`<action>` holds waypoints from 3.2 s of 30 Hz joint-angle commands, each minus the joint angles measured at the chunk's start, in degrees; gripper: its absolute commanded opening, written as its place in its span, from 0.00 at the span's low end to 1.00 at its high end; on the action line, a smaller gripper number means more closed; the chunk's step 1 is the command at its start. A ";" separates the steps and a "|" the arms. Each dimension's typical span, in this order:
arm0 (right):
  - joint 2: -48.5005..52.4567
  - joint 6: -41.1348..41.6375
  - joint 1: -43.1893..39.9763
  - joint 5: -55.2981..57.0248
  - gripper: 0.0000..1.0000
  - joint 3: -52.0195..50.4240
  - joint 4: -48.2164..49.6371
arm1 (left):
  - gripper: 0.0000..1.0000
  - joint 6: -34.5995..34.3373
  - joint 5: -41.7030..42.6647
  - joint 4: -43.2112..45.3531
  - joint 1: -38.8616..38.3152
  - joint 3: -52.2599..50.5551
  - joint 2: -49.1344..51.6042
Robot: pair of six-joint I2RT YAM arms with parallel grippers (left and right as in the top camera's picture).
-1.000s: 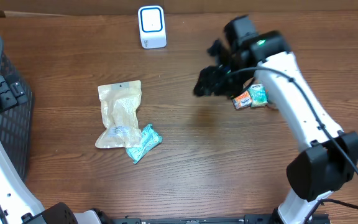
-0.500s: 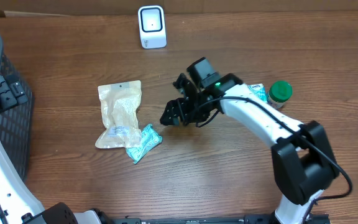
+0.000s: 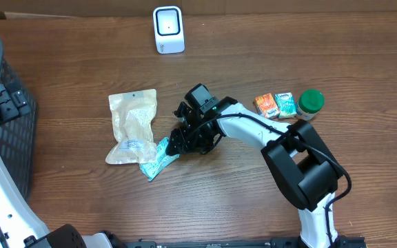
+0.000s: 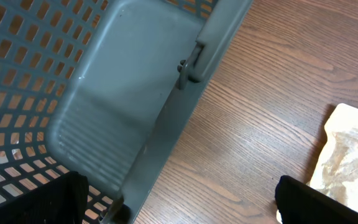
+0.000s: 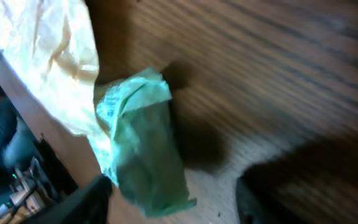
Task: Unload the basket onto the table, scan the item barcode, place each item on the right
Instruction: 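Close the right gripper on the teal packet and lift it, then carry the teal packet with the right gripper to the scanner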
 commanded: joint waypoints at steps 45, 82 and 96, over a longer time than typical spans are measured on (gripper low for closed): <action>-14.58 16.63 -8.85 16.04 0.04 -2.73 -8.07 | 1.00 0.90 0.09 0.07 0.15 0.94 0.00; -4.48 -1.33 -14.08 -1.86 0.25 -8.90 2.78 | 1.00 0.87 0.09 0.07 0.15 0.94 0.00; -12.83 0.11 -21.77 -15.78 0.04 -6.60 2.01 | 1.00 0.87 0.09 0.09 0.15 0.94 0.00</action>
